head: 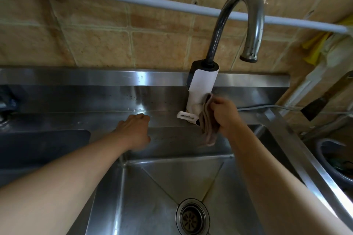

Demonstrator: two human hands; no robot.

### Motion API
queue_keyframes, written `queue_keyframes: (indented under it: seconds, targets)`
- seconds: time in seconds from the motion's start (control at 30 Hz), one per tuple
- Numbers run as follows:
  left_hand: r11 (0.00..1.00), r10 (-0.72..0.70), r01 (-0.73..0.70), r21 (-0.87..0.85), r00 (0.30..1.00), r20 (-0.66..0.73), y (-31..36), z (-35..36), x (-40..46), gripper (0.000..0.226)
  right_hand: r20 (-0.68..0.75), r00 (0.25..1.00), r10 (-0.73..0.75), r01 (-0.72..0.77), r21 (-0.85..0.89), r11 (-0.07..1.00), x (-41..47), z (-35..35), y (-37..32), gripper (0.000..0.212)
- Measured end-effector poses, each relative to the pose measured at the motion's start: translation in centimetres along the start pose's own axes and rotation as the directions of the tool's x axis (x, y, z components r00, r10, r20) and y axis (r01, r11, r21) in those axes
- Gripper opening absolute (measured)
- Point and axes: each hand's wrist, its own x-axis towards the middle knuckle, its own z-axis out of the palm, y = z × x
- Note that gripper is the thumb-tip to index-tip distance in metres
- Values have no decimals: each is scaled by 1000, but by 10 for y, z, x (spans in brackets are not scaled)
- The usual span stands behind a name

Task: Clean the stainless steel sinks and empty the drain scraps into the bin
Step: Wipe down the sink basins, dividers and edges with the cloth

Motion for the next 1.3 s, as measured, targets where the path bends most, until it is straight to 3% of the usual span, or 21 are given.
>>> queue_keyframes:
  seconds: [0.1, 0.2, 0.33, 0.43, 0.6, 0.67, 0.73, 0.8, 0.83, 0.9, 1.0, 1.1, 1.13, 1.2, 1.23, 1.3]
  targets:
    - [1000, -6, 6, 8, 1000, -20, -1, -4, 0, 62, -73, 950, -302, 282, -202, 938, -23, -2, 1, 20]
    - [1000, -4, 4, 2, 1000, -30, -4, -8, -1, 62, -116, 822, -558, 525, -225, 821, -41, 4, -7, 30]
    - [1000, -6, 6, -5, 1000, -31, -12, -8, 0, 57, 97, 562, -822, 726, -534, 433, -36, 25, -7, 25]
    - [1000, -1, 2, 18, 1000, -15, -17, -4, 1, 55, 275, 511, -815, 702, -681, 210, -18, 32, 0, 34]
    - [1000, -12, 12, 26, 1000, 19, -22, 1, 1, 49, 472, 535, -700, 661, -750, 0, -9, 25, 6, 36]
    - [1000, -4, 4, 23, 1000, 14, -22, 0, 1, 49, 477, 523, -706, 635, -771, -51, -9, 25, 3, 30]
    - [1000, 4, -4, 29, 1000, 10, -22, -1, 2, 47, 336, 415, -845, 671, -740, 35, -15, 25, -5, 20]
    - [999, 2, -2, 37, 1000, 5, -21, -5, 4, 47, 64, 294, -954, 718, -673, 177, -15, 19, -18, 16]
    - [999, -7, 6, 35, 1000, 5, -22, -5, 5, 47, -17, 225, -974, 695, -698, 172, -16, 17, -25, 18]
    - [1000, -16, 16, 21, 1000, 8, -22, -4, 7, 47, 13, 154, -988, 662, -744, 94, -9, 13, -22, 32]
    - [1000, -2, 2, 11, 1000, 11, -21, 4, 6, 52, 146, 295, -944, 683, -723, 101, 2, 12, 12, 40]
    - [1000, 14, -15, 26, 1000, 8, -21, 8, 6, 54, 183, 403, -897, 650, -747, 140, 8, 4, 37, 24]
    - [1000, 12, -12, 24, 1000, 8, -22, 7, 5, 56, 139, 447, -884, 666, -711, 225, 8, 4, 38, 19]
    - [1000, 2, -2, 20, 1000, 6, -23, 4, 4, 57, -83, 625, -776, 646, -502, 575, 1, 3, 32, 13]
    - [1000, 2, -2, 27, 1000, -4, -23, 2, 4, 56, -207, 680, -704, 578, -440, 687, -3, 1, 25, 18]
    - [999, 2, -2, 44, 1000, -18, -24, 1, 4, 56, -382, 706, -596, 492, -342, 801, -6, -3, 14, 31]
